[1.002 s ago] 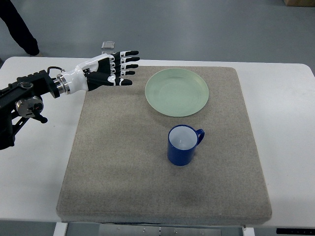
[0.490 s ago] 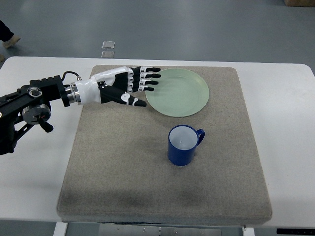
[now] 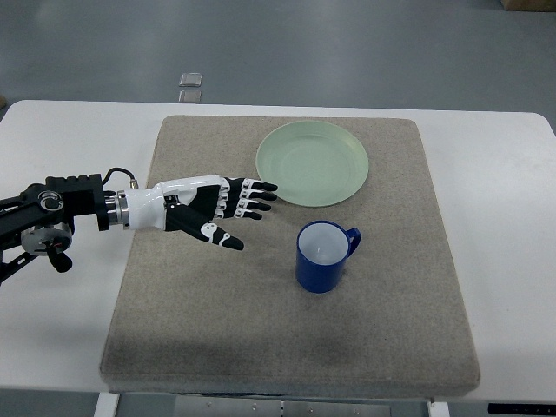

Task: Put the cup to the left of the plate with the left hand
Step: 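Lower the left hand beside the blue mug and wrap fingers around it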

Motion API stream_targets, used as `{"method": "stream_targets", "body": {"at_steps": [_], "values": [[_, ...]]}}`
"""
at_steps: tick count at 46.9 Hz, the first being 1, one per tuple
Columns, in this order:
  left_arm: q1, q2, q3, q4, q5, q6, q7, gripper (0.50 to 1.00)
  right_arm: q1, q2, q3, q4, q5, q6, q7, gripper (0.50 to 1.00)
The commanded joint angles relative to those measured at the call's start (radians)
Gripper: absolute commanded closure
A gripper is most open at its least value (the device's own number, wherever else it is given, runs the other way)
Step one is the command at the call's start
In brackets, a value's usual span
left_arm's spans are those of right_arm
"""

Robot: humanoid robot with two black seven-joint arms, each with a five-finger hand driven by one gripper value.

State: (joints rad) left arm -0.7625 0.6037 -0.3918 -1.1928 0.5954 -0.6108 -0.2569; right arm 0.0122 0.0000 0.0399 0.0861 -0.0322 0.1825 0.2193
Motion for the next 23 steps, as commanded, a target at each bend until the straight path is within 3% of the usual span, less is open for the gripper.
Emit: {"method": "stream_targets", "body": {"at_steps": [1,23], "values": [[0.006,-0.002,-0.002,-0.011,0.01,0.0,-0.002,0.508,0.0,0.0,0.0,0.001,0.0,0.0,0.0,0.568],[0.006,-0.097,-0.01,0.004,0.107,0.0,-0.035,0.51,0.0,0.0,0.0,0.001,0.0,0.0,0.0,0.568]]}}
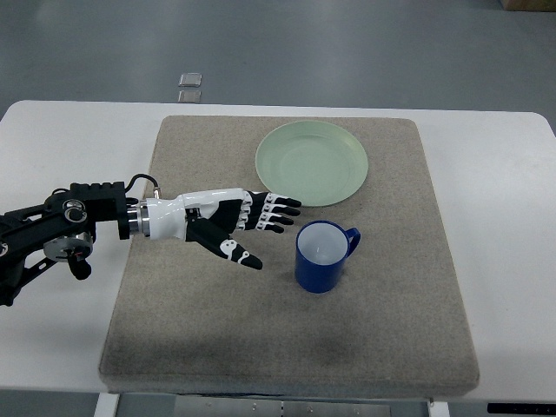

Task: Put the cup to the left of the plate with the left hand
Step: 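Lower the left hand beside the blue mug and wrap fingers around it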

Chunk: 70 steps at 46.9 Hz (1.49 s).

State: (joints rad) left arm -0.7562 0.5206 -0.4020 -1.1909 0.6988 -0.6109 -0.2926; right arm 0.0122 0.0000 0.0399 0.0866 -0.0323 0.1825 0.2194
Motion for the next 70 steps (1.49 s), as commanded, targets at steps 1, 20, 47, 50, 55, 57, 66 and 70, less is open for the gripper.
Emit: {"method": "stream_targets", "body": {"at_steps": [1,20,47,50,55,57,66,70], "values": [[0.0,-0.02,0.0,0.002,0.005,0.0,0.001,0.51,0.0,0.0,0.0,0.001,0.0,0.0,0.0,0.568],[0.0,-0.109,0.0,0.059,0.077,0.006,0.001,0.51,0.0,0.0,0.0,-0.001,0.0,0.0,0.0,0.568],[0.001,-0.174,-0.003,0.108,0.074,0.068,0.001,0.506,0.0,0.0,0.0,0.001,0.0,0.0,0.0,0.568],[0.001,-0.183,-0.003,0.113,0.074,0.068,0.001,0.506,0.0,0.0,0.0,-0.001,0.0,0.0,0.0,0.568],[0.001,-0.195,-0.005,0.122,0.074,0.074,0.001,0.506,0.0,0.0,0.0,0.001,0.0,0.0,0.0,0.568],[0.0,-0.2,-0.006,0.122,0.073,0.082,0.0,0.508,0.0,0.0,0.0,-0.001,0.0,0.0,0.0,0.568],[0.0,-0.205,-0.008,0.123,0.076,0.088,0.0,0.555,0.0,0.0,0.0,-0.001,0.0,0.0,0.0,0.568],[0.0,-0.211,-0.008,0.123,0.077,0.088,0.0,0.57,0.0,0.0,0.0,0.001,0.0,0.0,0.0,0.568]]}}
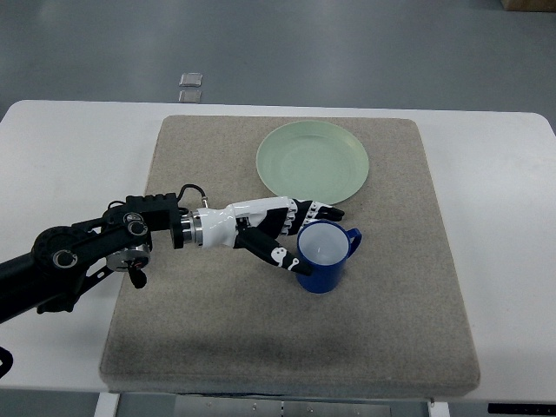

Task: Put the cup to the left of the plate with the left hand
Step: 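Lower the left hand beside the blue mug and wrap fingers around it, then close the left hand fingers to grip the blue mug, then carry the blue mug with the left hand to beside the plate, farther from the robot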

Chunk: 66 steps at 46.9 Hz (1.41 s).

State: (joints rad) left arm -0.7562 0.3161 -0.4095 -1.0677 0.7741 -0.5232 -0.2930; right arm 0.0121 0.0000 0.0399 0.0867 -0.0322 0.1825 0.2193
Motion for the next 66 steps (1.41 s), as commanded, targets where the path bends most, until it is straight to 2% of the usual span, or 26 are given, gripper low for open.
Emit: {"method": "stream_targets", "body": {"at_steps": [1,8,13,15,29,32,38,66], "values": [[0.0,-0.009,0.0,0.0,0.002,0.0,0.0,0.572,0.0,0.0,0.0,-0.001,0.0,0.0,0.0,0.568],[0.0,-0.017,0.0,0.005,0.002,0.0,0.0,0.583,0.0,0.0,0.0,0.001,0.0,0.0,0.0,0.568],[0.0,-0.023,0.001,0.006,0.002,0.002,0.0,0.606,0.0,0.0,0.0,-0.001,0.0,0.0,0.0,0.568],[0.0,-0.026,0.001,0.006,0.004,0.002,0.0,0.632,0.0,0.0,0.0,-0.001,0.0,0.0,0.0,0.568],[0.0,-0.029,0.005,0.009,0.005,0.0,0.0,0.675,0.0,0.0,0.0,0.001,0.0,0.0,0.0,0.568],[0.0,-0.029,0.001,0.012,0.005,0.002,0.0,0.707,0.0,0.0,0.0,0.001,0.0,0.0,0.0,0.568],[0.0,-0.029,0.0,0.015,0.004,0.003,0.0,0.735,0.0,0.0,0.0,-0.001,0.0,0.0,0.0,0.568],[-0.006,-0.035,-0.057,0.008,0.001,0.083,0.0,0.746,0.0,0.0,0.0,-0.001,0.0,0.0,0.0,0.568]]}}
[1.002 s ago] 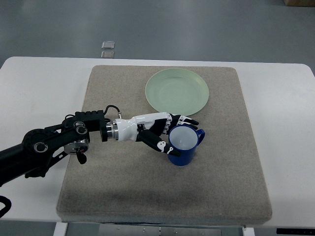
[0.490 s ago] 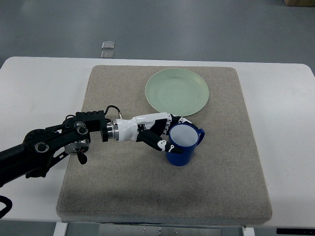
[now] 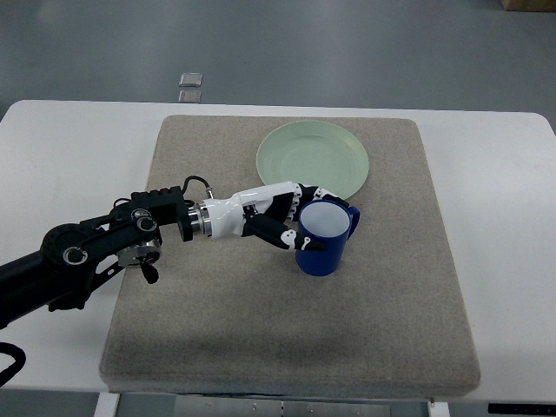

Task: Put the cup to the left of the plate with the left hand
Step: 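Carry the blue mug with the left hand to beside the plate, farther from the robot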

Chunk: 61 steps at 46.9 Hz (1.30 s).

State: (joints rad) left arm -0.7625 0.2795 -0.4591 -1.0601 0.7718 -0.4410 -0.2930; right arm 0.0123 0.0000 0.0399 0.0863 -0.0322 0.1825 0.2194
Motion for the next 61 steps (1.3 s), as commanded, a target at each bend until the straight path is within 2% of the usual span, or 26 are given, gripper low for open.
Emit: {"method": "stream_targets", "body": {"at_steps": [1,10,25,35,49,61], "values": [[0.002,0.003,-0.007,0.0,0.004,0.001,0.0,0.748,0.0,0.0,0.0,0.001,0.0,0.0,0.0,0.568],[-0.003,0.001,-0.012,-0.001,0.001,0.004,0.0,0.789,0.0,0.0,0.0,0.0,0.0,0.0,0.0,0.568],[0.0,0.024,-0.102,0.006,0.001,0.045,0.0,0.791,0.0,0.0,0.0,0.001,0.0,0.0,0.0,0.568],[0.005,0.072,-0.133,0.008,-0.014,0.154,0.0,0.791,0.0,0.0,0.0,0.0,0.0,0.0,0.0,0.568],[0.006,0.15,-0.159,0.011,-0.012,0.255,0.0,0.791,0.0,0.0,0.0,0.001,0.0,0.0,0.0,0.568],[0.009,0.153,-0.188,0.132,-0.014,0.266,0.0,0.789,0.0,0.0,0.0,0.001,0.0,0.0,0.0,0.568]]}}
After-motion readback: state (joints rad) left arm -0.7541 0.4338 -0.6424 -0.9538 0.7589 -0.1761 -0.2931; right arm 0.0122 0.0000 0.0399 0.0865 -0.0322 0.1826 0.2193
